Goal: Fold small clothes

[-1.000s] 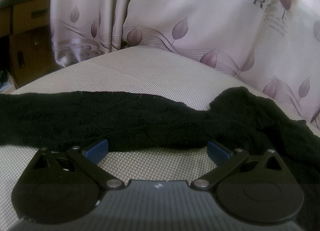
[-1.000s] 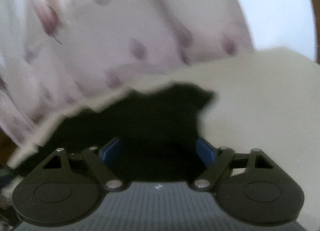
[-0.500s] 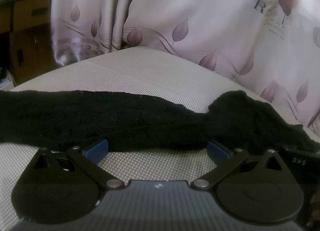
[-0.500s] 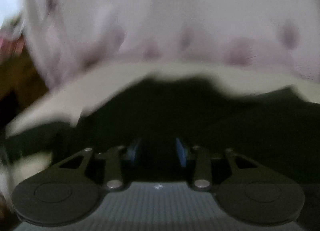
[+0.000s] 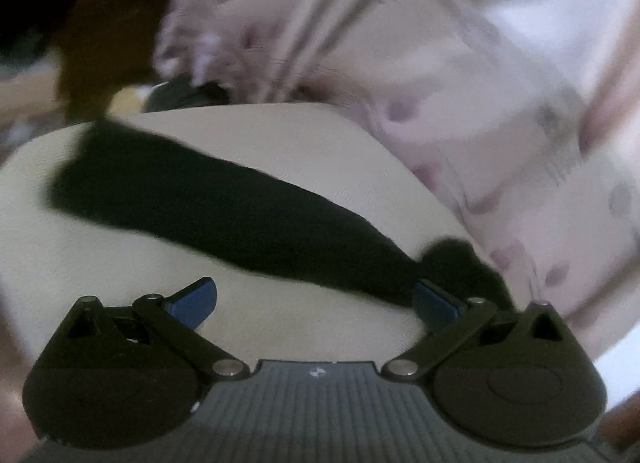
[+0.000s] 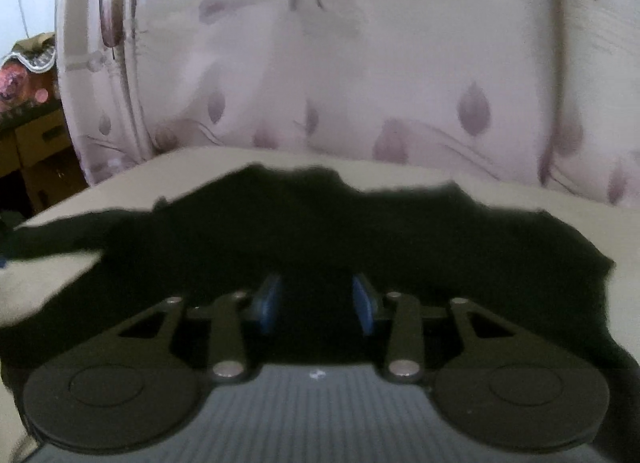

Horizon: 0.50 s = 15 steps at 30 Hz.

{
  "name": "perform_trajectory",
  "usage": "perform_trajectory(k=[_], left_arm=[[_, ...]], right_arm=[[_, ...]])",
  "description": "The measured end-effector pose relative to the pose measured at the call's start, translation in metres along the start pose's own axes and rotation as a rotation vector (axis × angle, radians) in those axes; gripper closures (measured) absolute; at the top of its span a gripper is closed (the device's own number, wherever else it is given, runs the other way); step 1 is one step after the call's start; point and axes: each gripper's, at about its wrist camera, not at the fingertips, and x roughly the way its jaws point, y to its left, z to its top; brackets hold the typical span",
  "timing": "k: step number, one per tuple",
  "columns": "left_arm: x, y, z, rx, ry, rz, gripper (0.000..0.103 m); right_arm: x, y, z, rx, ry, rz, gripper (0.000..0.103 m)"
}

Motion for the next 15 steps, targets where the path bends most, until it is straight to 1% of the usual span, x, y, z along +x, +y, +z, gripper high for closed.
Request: perform_trajectory(k=[2, 4, 6, 7, 9, 10, 11, 15], left_arm=[[-0.009, 0.021, 0.013, -0.074, 0.014, 0.003, 0.001], [-0.014, 0.042, 0.025, -0.142, 0.027, 0.05, 0.001], [-0.016, 0.063, 0.035, -0.223, 0.056, 0.081, 0.004], [-0.015, 0.075, 0.039, -0.288, 0.075, 0.08, 0.007], [-0.019, 0.089, 0.046, -0.383, 0.061, 0.046, 0.008], [-0.017, 0.092, 0.05, -0.4, 0.069, 0.046, 0.009], [-0.014, 0.09, 0.057, -0.396, 0.077, 0.053, 0.009], [-0.001, 0.085, 0.07, -0.349, 0.087, 0.079, 0.009]], right_arm=[[0.0, -0.004, -0.009, 0.02, 0.015, -0.008, 0.06], [-0.001, -0.007, -0.013, 0.055, 0.019, -0.018, 0.06], [-0.001, -0.006, -0.01, 0.064, -0.004, -0.025, 0.056], [0.001, -0.005, -0.008, 0.074, -0.006, -0.018, 0.051], [0.004, -0.004, -0.01, 0.076, 0.002, -0.016, 0.049], [0.004, -0.002, -0.012, 0.063, 0.006, -0.019, 0.049], [0.003, 0.0, -0.013, 0.05, 0.005, -0.016, 0.049], [-0.001, 0.003, -0.015, 0.028, -0.007, -0.008, 0.048]])
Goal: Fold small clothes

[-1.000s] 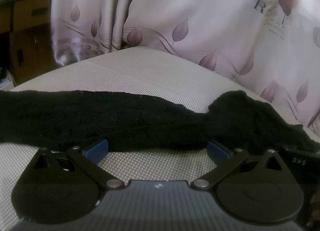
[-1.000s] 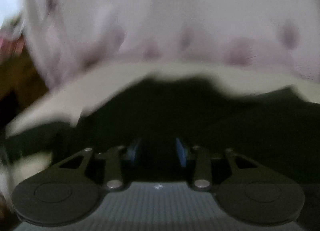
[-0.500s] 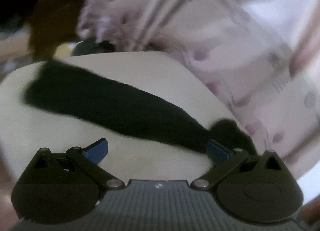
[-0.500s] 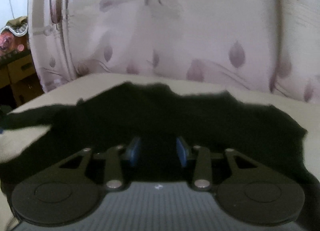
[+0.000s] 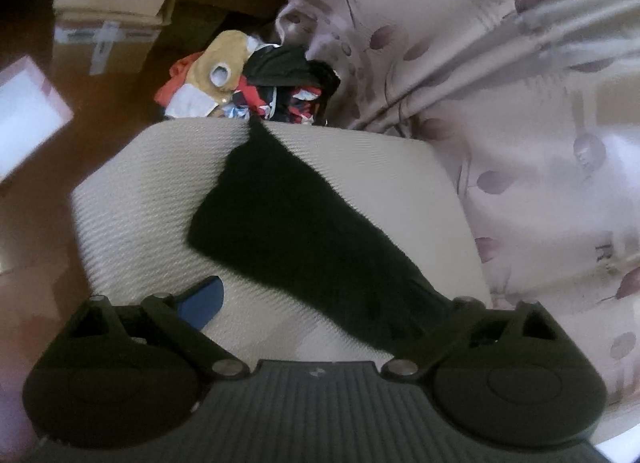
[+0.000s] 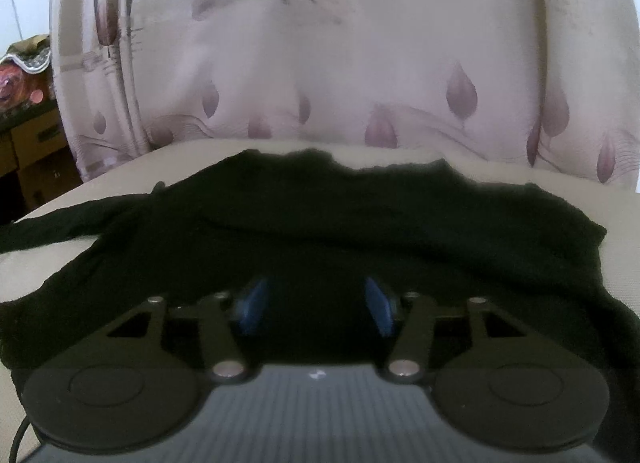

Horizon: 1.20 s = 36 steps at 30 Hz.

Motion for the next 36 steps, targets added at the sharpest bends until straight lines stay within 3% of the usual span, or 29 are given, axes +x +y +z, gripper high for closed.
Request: perform_trajectory(k=[1, 3, 4, 5, 6, 7, 8, 12, 17, 21, 29, 36], left_arm=[[0.002, -0.002, 0.002, 0.013, -0.011, 0.007, 0.014], [0.004, 0.0, 0.003, 0.032, -0.038, 0.038, 0.034], [0.01, -0.001, 0.006, 0.042, -0.039, 0.053, 0.062], [0.017, 0.002, 0.008, 0.046, -0.021, 0.058, 0.097], [0.026, 0.006, 0.011, 0.035, 0.006, 0.056, 0.094], [0.028, 0.013, 0.013, 0.007, -0.02, 0.005, 0.094], [0.031, 0.017, 0.015, -0.012, -0.024, 0.002, 0.094], [0.024, -0.014, 0.017, 0.078, -0.104, 0.02, 0.096], [-0.005, -0.1, 0.007, 0.264, -0.2, -0.064, 0.096], [-0.024, -0.183, -0.02, 0.407, -0.209, -0.165, 0.096], [0.002, -0.336, -0.136, 0.624, -0.105, -0.364, 0.096], [0.059, -0.405, -0.266, 0.808, 0.071, -0.465, 0.096]], right_arm=[[-0.001, 0.0, 0.0, 0.002, -0.003, 0.0, 0.047], [-0.001, -0.002, 0.0, 0.017, -0.008, -0.002, 0.044], [-0.001, -0.004, 0.0, 0.027, -0.007, -0.002, 0.042], [-0.001, -0.005, 0.0, 0.034, -0.007, -0.001, 0.041], [-0.001, -0.006, 0.0, 0.042, -0.008, -0.001, 0.041], [-0.001, -0.007, 0.0, 0.048, -0.008, 0.0, 0.041], [-0.001, -0.008, 0.0, 0.055, -0.008, 0.003, 0.041], [-0.001, -0.014, 0.0, 0.091, -0.014, 0.008, 0.04], [-0.019, -0.037, 0.005, 0.252, -0.067, 0.042, 0.04], [-0.038, -0.056, 0.011, 0.33, -0.1, 0.046, 0.034], [-0.066, -0.094, 0.01, 0.414, -0.134, 0.05, 0.033], [-0.077, -0.129, -0.005, 0.466, -0.143, 0.026, 0.033]])
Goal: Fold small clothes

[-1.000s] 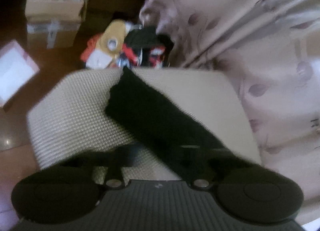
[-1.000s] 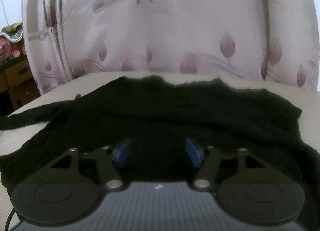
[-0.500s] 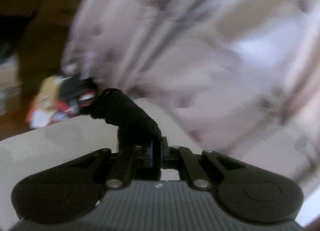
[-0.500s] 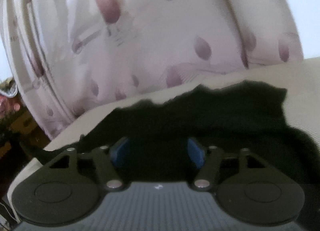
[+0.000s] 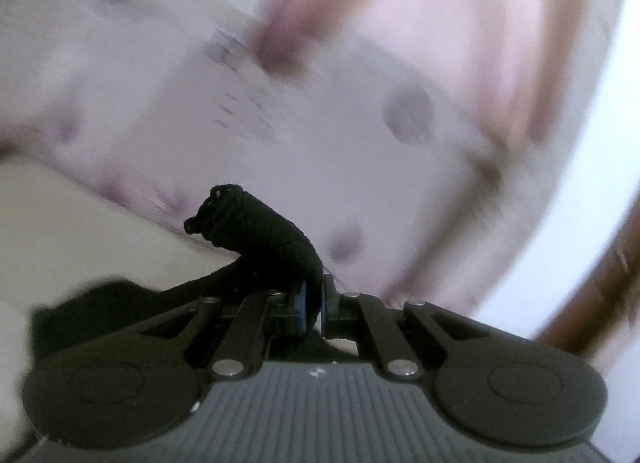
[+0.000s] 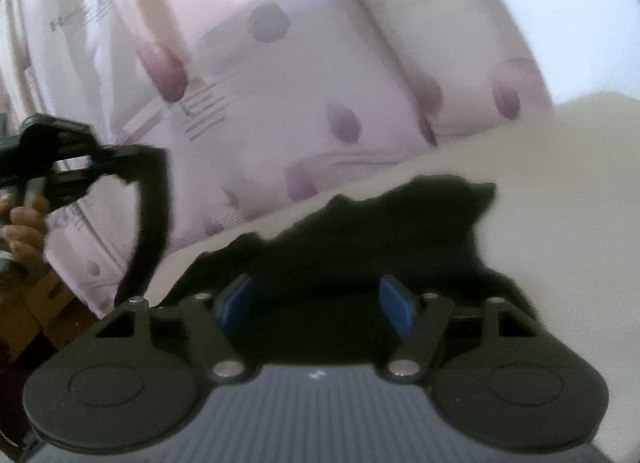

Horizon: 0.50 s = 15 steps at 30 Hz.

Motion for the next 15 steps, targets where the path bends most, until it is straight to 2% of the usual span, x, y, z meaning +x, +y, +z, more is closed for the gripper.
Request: perform_trajectory(k=[4, 7, 9, 10, 11, 13, 15], left_arm=[[0.063, -0.034, -0.049, 0.043, 0.133, -0.103, 0.095], [0.101, -0.049, -0.086, 0.105, 0.199, -0.15, 0.094], [0.112, -0.051, -0.105, 0.134, 0.208, -0.158, 0.08], [0.109, -0.048, -0.11, 0.141, 0.205, -0.157, 0.052], [0.107, -0.044, -0.113, 0.142, 0.193, -0.153, 0.021], [0.09, -0.032, -0.112, 0.133, 0.121, -0.132, 0.0], [0.064, -0.017, -0.11, 0.127, 0.046, -0.111, 0.0]], right_arm=[[-0.003, -0.02, 0.003, 0.033, -0.008, -0.007, 0.033], [-0.004, -0.031, 0.004, 0.05, -0.006, -0.01, 0.033], [-0.003, -0.037, 0.004, 0.056, -0.003, -0.005, 0.033], [-0.002, -0.039, 0.005, 0.056, 0.002, -0.003, 0.033], [-0.002, -0.04, 0.005, 0.055, 0.007, -0.001, 0.033], [-0.001, -0.043, 0.008, 0.052, 0.012, 0.005, 0.033], [0.001, -0.044, 0.012, 0.045, 0.015, 0.011, 0.032]])
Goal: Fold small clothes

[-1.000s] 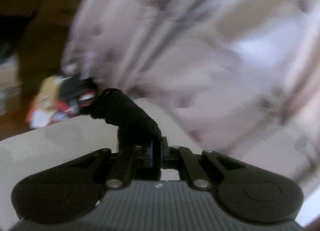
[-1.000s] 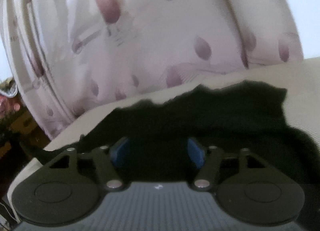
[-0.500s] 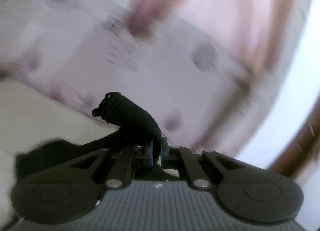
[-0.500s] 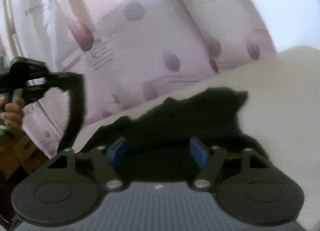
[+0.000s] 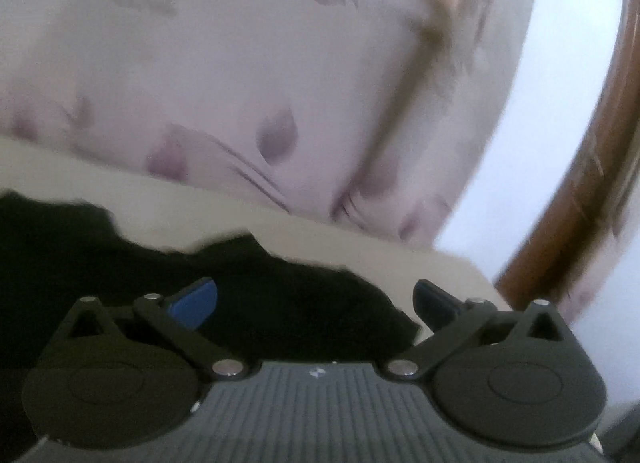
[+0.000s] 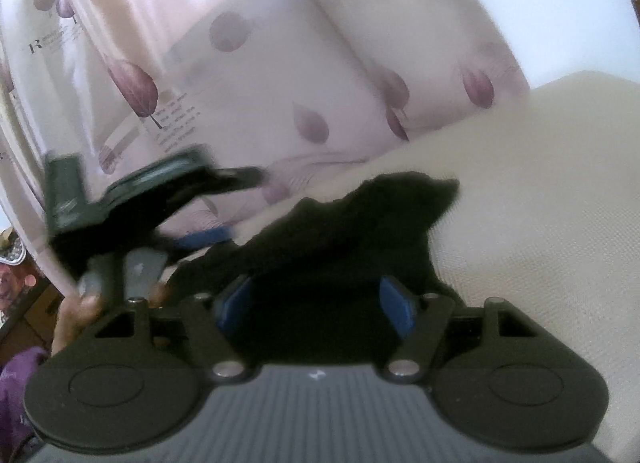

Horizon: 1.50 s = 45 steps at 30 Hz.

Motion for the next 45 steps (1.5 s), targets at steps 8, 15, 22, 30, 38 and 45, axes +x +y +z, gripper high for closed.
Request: perform_trajectory(k=[8, 15, 22, 30, 38, 45], left_arm=[[-0.075, 0.098, -0.032, 0.053, -0.023, 0.265, 0.0], [-0.088, 0.182, -0.054, -0.182, 0.001, 0.344, 0.001], [-0.087, 0.189, -0.053, -0.181, -0.04, 0.396, 0.001], [-0.101, 0.2, -0.058, -0.288, -0.096, 0.412, 0.0], [-0.101, 0.199, -0.058, -0.274, -0.086, 0.417, 0.0], [-0.103, 0.2, -0.059, -0.28, -0.092, 0.431, 0.0]], right_arm=[[0.027, -0.007, 0.04, -0.032, 0.007, 0.005, 0.031], [0.099, -0.024, 0.058, 0.013, 0.14, -0.004, 0.031], [0.152, -0.04, 0.058, 0.098, 0.164, -0.082, 0.059], [0.11, -0.048, 0.069, 0.124, -0.013, -0.114, 0.095], [0.112, -0.062, 0.045, 0.1, 0.122, -0.187, 0.096], [0.081, -0.081, 0.05, 0.274, 0.029, -0.197, 0.092]])
